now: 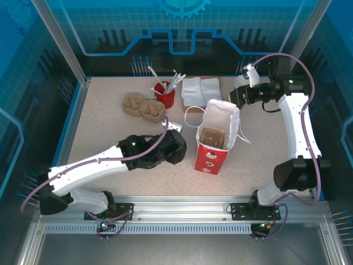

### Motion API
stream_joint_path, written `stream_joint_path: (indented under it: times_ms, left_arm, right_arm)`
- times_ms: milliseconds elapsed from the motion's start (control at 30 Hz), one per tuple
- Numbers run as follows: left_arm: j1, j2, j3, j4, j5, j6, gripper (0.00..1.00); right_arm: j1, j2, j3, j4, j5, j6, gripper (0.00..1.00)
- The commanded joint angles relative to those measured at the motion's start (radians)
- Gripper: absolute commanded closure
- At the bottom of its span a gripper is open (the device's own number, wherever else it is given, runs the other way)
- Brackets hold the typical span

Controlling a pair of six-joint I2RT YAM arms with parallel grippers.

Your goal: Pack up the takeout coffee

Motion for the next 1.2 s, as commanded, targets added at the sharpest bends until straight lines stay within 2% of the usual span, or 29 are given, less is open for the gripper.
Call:
stream_joint_path:
  times_ms: [0, 300, 500, 1100, 1167]
  left_arm:
    - [0.026, -0.042, 0.078, -0.082, -0.028, 0.090, 0.36]
    - [0.123, -0.060, 0.218, -0.129, 0.048, 0.203, 0.36]
    - [0.167, -0.060, 0.286, -0.191, 0.072, 0.183, 0.36]
    - [0.175, 0.029, 0.513, -0.405, 0.131, 0.043, 0.39]
    - [0.175, 0.041, 0.543, -0.421, 0.135, 0.038, 0.39]
  right_arm:
    - [0.021, 0.060, 0.073, -0.053, 0.016, -0.160, 0.46]
    - [0.062, 0.241, 0.264, -0.273, -0.065, -0.413, 0.48]
    - [0.068, 0.307, 0.333, -0.372, -0.031, -0.453, 0.50]
    - [0.071, 0.264, 0.260, -0.291, 0.028, -0.474, 0.59]
    - [0.079, 0.270, 0.250, -0.278, 0.044, -0.458, 0.63]
